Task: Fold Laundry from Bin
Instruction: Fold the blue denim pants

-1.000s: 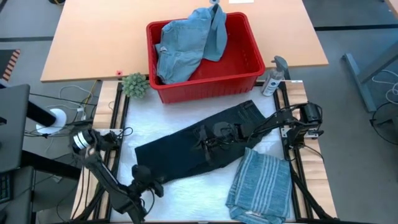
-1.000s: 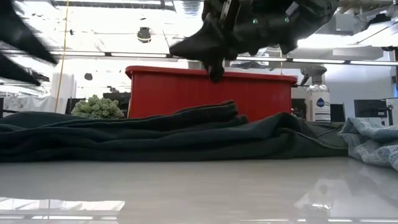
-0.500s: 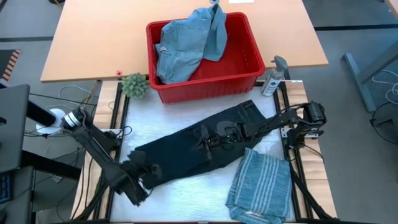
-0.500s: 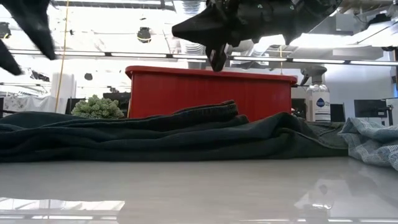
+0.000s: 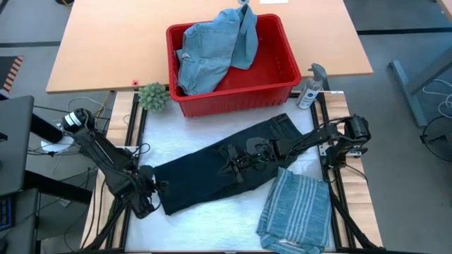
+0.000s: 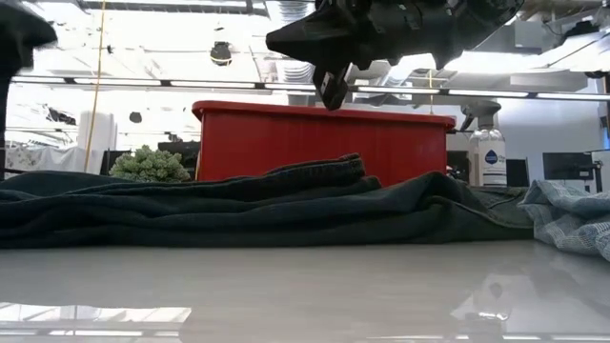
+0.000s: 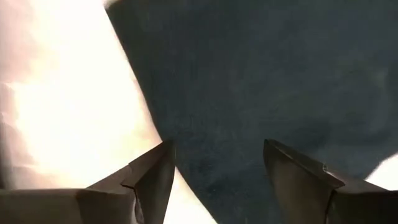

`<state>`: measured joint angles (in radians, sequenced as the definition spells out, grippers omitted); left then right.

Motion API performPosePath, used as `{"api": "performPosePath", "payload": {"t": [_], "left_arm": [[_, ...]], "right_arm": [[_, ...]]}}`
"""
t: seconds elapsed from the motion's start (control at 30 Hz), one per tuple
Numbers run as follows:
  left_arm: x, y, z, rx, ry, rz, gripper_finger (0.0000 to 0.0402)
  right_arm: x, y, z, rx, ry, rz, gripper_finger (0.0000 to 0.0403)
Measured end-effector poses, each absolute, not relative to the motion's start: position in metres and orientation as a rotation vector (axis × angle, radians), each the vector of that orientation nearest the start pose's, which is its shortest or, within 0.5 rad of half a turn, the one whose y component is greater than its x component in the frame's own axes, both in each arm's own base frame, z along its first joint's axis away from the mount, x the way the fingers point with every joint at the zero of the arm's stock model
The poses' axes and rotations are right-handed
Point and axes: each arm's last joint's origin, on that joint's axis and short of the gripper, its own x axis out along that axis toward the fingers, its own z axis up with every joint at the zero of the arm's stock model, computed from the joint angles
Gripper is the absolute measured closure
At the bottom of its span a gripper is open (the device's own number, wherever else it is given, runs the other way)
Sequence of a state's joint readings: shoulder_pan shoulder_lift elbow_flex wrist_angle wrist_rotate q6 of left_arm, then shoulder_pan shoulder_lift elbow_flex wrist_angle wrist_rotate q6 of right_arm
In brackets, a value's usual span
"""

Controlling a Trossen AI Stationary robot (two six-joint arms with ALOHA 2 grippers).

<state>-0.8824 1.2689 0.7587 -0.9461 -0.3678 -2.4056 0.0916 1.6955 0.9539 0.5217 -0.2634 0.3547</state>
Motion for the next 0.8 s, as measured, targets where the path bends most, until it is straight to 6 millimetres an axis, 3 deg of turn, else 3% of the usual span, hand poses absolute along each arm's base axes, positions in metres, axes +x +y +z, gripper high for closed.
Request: {"api": "performPosePath", "payload": {"t": [0.13, 0.4, 0.8], "left_arm": [[0.132, -0.144, 0.173, -1.299, 0.86, 0.98, 0.0168], [0.129, -0.146, 0.175, -1.31, 0.883, 1.012, 0.0168], [0.134, -0.15, 0.154, -1.22, 0.864, 1.086, 0.0168]], "right_arm": [[0.365, 0.041, 0.222, 0.376, 0.297, 0.307, 0.0383], [0.365, 0.041, 0.221, 0.377, 0.31, 0.305, 0.0383], [0.365, 0.041, 0.221, 0.376, 0.308, 0.306, 0.0382]]}}
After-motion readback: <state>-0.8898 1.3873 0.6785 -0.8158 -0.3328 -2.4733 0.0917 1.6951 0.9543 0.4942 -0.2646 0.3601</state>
